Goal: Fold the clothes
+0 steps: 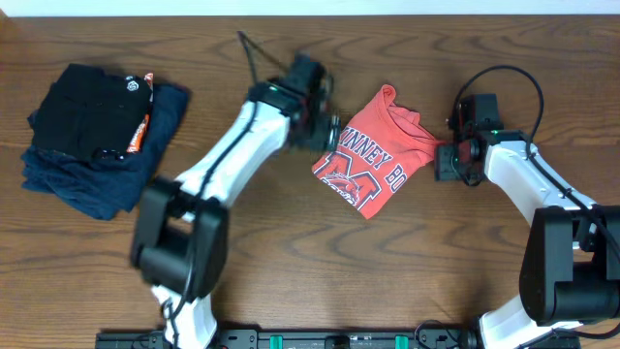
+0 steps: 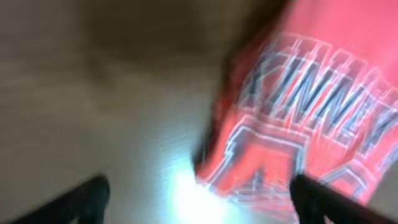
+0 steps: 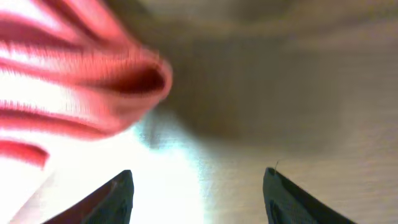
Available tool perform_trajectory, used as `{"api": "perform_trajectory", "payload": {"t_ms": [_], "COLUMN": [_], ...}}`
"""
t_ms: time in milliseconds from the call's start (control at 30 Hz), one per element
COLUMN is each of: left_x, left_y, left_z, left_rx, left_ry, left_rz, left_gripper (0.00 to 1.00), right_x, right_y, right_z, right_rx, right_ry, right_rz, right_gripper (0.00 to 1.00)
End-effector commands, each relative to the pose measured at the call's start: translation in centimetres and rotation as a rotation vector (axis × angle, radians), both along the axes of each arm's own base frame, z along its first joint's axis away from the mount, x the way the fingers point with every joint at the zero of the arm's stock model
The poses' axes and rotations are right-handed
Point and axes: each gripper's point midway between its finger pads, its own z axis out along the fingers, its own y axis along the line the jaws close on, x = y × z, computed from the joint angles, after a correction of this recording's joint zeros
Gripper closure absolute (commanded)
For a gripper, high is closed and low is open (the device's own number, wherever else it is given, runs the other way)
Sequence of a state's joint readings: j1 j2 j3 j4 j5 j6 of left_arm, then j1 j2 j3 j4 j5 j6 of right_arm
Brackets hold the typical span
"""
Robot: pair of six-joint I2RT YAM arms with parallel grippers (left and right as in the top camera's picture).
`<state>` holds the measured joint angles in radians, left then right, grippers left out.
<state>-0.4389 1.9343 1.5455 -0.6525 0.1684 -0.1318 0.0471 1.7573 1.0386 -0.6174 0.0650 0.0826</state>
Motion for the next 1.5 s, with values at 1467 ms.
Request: {"api": "perform_trajectory", "payload": {"t_ms": [1467], "left_x": [-5.0], "left_y": [-2.3], "left_z": [-5.8], "left_rx": [-0.029], "left_ry": [0.244], "left_rz": [-0.048], "left_gripper": [0.03], "right_x": [10.3], "right_y": [4.5], "right_z": [2.1], "right_rx": [0.132], "right_ry": [-0.396], "right_rz": [0.125], "right_gripper": [0.29]}}
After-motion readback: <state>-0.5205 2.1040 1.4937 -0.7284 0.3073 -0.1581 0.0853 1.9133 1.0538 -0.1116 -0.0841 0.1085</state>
